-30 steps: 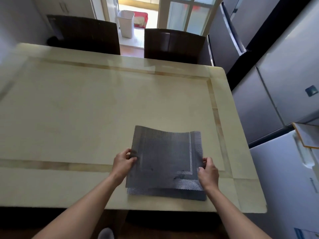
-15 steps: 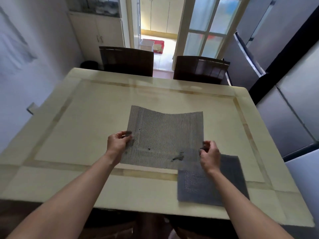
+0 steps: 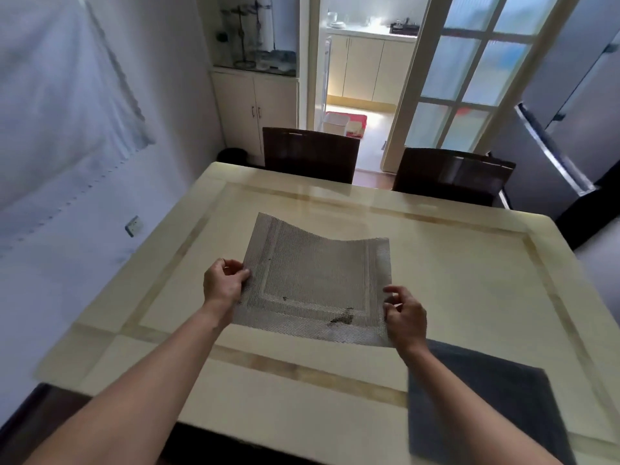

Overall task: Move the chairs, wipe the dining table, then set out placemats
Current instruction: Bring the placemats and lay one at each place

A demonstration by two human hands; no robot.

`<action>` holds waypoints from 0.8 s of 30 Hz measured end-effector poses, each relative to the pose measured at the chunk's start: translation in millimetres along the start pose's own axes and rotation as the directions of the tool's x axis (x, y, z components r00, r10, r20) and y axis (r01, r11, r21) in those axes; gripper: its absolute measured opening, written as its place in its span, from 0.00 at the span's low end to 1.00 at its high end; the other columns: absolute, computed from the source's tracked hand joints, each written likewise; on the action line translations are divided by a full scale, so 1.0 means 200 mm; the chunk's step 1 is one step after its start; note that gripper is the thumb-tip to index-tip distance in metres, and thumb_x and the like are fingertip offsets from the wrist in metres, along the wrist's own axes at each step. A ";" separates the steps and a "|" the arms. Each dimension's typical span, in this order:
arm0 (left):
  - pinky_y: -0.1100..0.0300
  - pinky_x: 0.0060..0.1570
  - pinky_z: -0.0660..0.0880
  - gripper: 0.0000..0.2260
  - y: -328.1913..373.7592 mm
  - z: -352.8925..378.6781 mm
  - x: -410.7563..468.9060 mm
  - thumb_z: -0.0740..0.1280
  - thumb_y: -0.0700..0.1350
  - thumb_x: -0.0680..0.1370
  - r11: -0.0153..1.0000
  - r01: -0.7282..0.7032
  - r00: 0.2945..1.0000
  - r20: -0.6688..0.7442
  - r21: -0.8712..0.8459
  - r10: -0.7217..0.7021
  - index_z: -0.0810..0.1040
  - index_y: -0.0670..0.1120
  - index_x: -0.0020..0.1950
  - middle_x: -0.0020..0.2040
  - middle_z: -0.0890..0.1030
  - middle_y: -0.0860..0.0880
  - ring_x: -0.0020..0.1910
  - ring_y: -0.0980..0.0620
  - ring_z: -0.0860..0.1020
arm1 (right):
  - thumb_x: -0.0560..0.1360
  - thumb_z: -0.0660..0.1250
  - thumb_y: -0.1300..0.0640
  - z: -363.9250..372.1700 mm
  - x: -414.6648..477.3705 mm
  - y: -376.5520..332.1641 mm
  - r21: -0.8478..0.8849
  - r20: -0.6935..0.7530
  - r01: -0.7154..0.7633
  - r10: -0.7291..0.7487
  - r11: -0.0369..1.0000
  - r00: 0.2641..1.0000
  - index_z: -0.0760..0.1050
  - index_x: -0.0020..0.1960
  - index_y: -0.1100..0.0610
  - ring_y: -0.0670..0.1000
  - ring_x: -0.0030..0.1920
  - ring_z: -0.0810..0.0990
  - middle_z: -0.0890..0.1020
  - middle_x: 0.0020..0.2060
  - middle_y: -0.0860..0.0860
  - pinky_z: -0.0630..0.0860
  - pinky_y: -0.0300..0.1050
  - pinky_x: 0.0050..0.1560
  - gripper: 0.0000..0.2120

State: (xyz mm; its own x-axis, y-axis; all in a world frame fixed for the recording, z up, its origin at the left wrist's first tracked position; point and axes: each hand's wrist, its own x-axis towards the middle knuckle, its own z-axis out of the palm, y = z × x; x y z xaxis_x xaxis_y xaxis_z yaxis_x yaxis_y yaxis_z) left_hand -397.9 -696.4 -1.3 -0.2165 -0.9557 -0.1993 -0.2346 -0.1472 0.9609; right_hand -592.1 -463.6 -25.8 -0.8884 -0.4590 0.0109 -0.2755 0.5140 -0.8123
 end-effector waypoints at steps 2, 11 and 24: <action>0.63 0.36 0.72 0.12 -0.01 -0.04 0.07 0.70 0.33 0.72 1.000 0.013 1.000 0.003 -0.002 -0.013 0.72 0.47 0.37 0.36 0.76 0.48 0.35 0.53 0.74 | 0.73 0.64 0.69 0.07 0.03 -0.02 -0.004 0.013 0.001 -0.001 1.000 1.000 0.81 0.51 0.60 0.51 0.41 0.79 0.84 0.43 0.56 0.70 0.39 0.43 0.10; 0.66 0.33 0.72 0.14 0.02 -0.12 0.74 0.67 0.31 0.73 0.999 0.007 0.999 0.039 0.032 -0.008 0.73 0.49 0.37 0.35 0.76 0.50 0.35 0.52 0.73 | 0.75 0.65 0.67 0.54 0.35 -0.30 -0.038 -0.027 -0.029 0.028 0.999 0.999 0.82 0.52 0.63 0.57 0.49 0.82 0.85 0.48 0.59 0.71 0.39 0.47 0.09; 0.55 0.49 0.75 0.12 -0.23 -0.09 1.81 0.68 0.31 0.73 0.991 0.119 0.992 0.030 0.057 -0.121 0.74 0.48 0.37 0.41 0.80 0.44 0.42 0.47 0.76 | 0.76 0.65 0.65 1.39 0.92 -0.48 -0.103 -0.071 -0.100 0.093 0.990 0.993 0.81 0.53 0.62 0.57 0.50 0.82 0.84 0.49 0.59 0.73 0.40 0.49 0.09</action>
State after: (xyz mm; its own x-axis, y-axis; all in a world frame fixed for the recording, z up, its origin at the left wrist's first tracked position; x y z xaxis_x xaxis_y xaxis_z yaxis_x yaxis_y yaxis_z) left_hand -449.0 -1040.0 -115.3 -0.2152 -0.9228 -0.3195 -0.3120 -0.2450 0.9179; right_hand -626.4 -798.4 -108.0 -0.9339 -0.3567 -0.0231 -0.2218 0.6291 -0.7450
